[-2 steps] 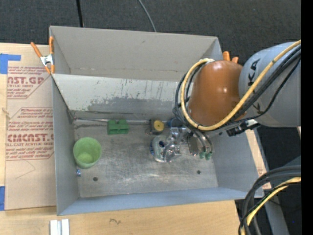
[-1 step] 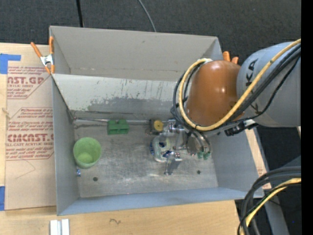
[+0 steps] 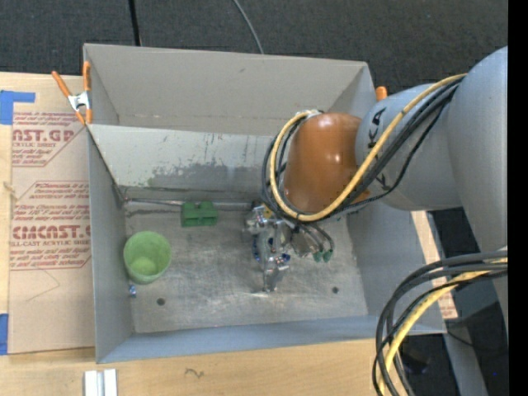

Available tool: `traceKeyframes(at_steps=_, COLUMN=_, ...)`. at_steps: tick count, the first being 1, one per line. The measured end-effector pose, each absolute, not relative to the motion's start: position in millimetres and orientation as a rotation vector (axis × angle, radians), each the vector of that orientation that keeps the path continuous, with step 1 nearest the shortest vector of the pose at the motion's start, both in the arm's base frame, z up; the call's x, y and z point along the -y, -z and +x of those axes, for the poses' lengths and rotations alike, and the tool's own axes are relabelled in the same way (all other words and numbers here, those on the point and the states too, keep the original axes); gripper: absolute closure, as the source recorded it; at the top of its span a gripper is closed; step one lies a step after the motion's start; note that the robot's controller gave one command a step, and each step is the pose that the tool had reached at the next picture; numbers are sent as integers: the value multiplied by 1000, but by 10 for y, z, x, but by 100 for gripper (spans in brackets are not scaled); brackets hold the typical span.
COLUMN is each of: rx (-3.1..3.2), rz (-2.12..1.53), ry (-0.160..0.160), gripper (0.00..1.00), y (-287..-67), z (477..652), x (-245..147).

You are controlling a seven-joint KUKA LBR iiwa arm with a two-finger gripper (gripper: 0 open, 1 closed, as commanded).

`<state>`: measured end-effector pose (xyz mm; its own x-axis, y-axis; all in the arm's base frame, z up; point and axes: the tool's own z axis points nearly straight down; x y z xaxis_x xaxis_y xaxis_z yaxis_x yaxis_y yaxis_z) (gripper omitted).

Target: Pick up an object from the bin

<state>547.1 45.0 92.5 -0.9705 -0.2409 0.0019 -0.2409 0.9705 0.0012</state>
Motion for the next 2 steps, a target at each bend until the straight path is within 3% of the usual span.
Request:
traceKeyframes(at_steps=1, rx=3022, rz=866, ry=5, gripper=0, y=-1245, z=5154, x=-1246)
traceKeyframes(at_steps=2, rx=2952, rz=1087, ry=-6, gripper=0, y=-1693, z=5319, x=-165)
